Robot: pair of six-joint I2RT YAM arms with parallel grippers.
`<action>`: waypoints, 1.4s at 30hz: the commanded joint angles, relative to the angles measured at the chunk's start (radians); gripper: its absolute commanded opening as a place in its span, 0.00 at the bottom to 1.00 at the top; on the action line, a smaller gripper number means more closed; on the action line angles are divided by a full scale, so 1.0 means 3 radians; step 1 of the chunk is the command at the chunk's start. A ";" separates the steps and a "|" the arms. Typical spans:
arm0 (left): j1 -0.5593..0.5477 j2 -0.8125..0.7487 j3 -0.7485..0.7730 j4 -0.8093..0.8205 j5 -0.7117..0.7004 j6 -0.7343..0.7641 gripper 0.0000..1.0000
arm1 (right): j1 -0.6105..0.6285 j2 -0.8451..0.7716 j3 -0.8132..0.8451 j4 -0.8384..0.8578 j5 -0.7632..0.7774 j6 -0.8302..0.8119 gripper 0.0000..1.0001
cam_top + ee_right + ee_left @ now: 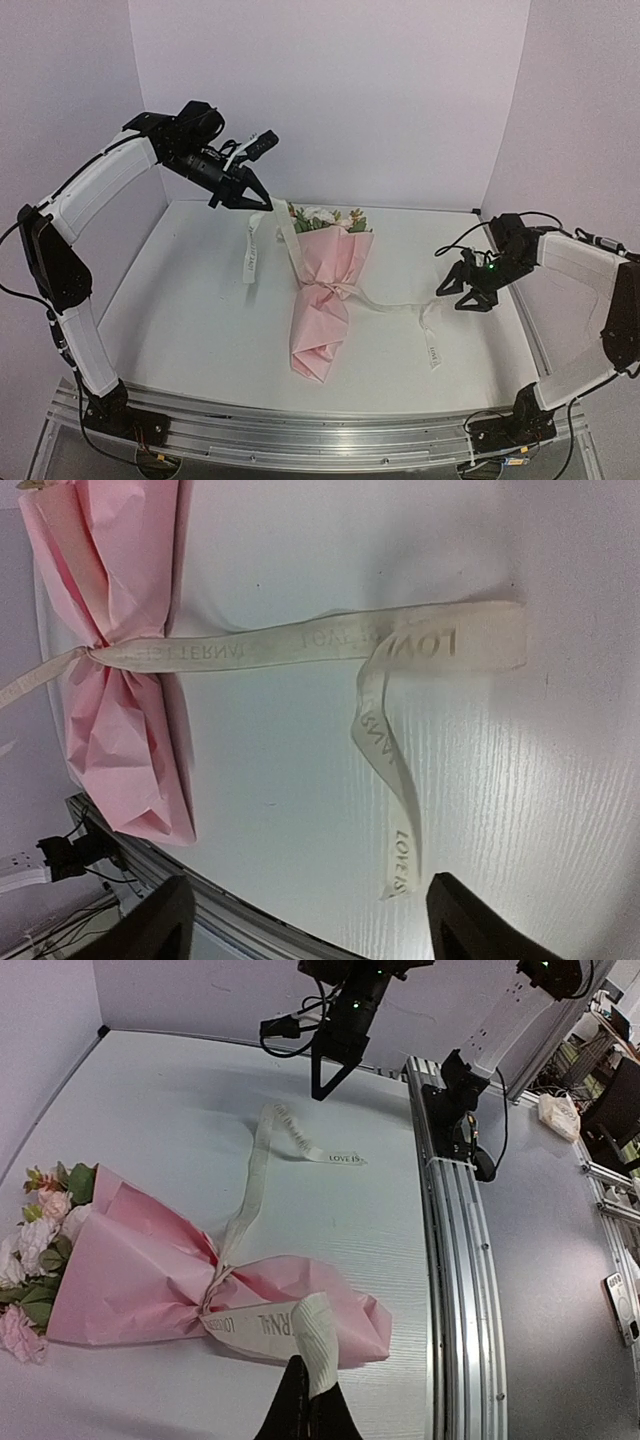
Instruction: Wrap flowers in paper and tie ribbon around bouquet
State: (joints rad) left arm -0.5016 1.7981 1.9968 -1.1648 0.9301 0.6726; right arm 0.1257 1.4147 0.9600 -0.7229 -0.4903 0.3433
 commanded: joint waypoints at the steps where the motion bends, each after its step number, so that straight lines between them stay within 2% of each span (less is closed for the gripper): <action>1: -0.0012 -0.0011 0.0127 -0.0083 0.0165 -0.0089 0.00 | 0.0233 -0.0093 0.0368 0.0041 0.0385 -0.0183 0.87; 4: -0.0022 -0.0025 0.0111 -0.0074 0.0178 -0.0067 0.00 | 0.0649 -0.0172 0.0671 0.0478 0.0640 -0.0491 0.88; 7: -0.0025 -0.0038 0.0055 -0.0028 0.0136 -0.0084 0.00 | 0.1215 -0.0087 0.0697 0.1464 0.0631 -0.0914 0.89; 10: -0.0027 -0.0079 -0.0024 0.0056 0.0100 -0.0117 0.00 | 0.1694 0.0279 0.0678 0.2306 0.0527 -0.1536 0.89; 12: -0.0026 -0.0105 -0.0068 0.0111 0.0051 -0.0152 0.00 | 0.1924 0.0649 0.0897 0.2592 0.0553 -0.1792 0.89; 17: -0.0026 -0.0166 -0.0203 0.0193 -0.0031 -0.0138 0.00 | 0.2017 0.1581 0.1663 0.2653 0.0296 -0.1945 0.80; 20: -0.0026 -0.0213 -0.0275 0.0263 -0.0058 -0.0163 0.00 | 0.2019 0.1906 0.1929 0.2656 0.0146 -0.2025 0.78; 25: -0.0026 -0.0213 -0.0280 0.0292 -0.0002 -0.0178 0.00 | 0.2020 0.2137 0.2063 0.2693 0.0027 -0.2029 0.73; 27: -0.0025 -0.0207 -0.0286 0.0327 -0.0022 -0.0211 0.00 | 0.2020 0.2173 0.2069 0.2706 -0.0207 -0.2033 0.73; 30: -0.0022 -0.0205 -0.0279 0.0396 -0.0072 -0.0258 0.00 | 0.2020 0.2164 0.1978 0.2706 -0.0494 -0.2092 0.74; 34: -0.0021 -0.0211 -0.0216 0.0496 -0.0057 -0.0374 0.00 | 0.2020 0.2244 0.1938 0.2751 -0.0633 -0.2125 0.76; 37: -0.0022 -0.0191 -0.0174 0.0495 -0.0031 -0.0393 0.00 | 0.2027 0.2347 0.2031 0.2913 -0.0644 -0.2002 0.70; 38: -0.0022 -0.0192 -0.0187 0.0499 -0.0036 -0.0394 0.00 | 0.2032 0.2370 0.2049 0.2972 -0.0652 -0.1963 0.66; 42: -0.0021 -0.0210 -0.0241 0.0514 -0.0052 -0.0392 0.00 | 0.2046 0.2379 0.2031 0.3144 -0.0654 -0.1832 0.34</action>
State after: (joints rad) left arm -0.5079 1.7920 1.9095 -1.0388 0.9119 0.5743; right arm 0.7322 2.1171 1.5402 0.1275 -0.6459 -0.2416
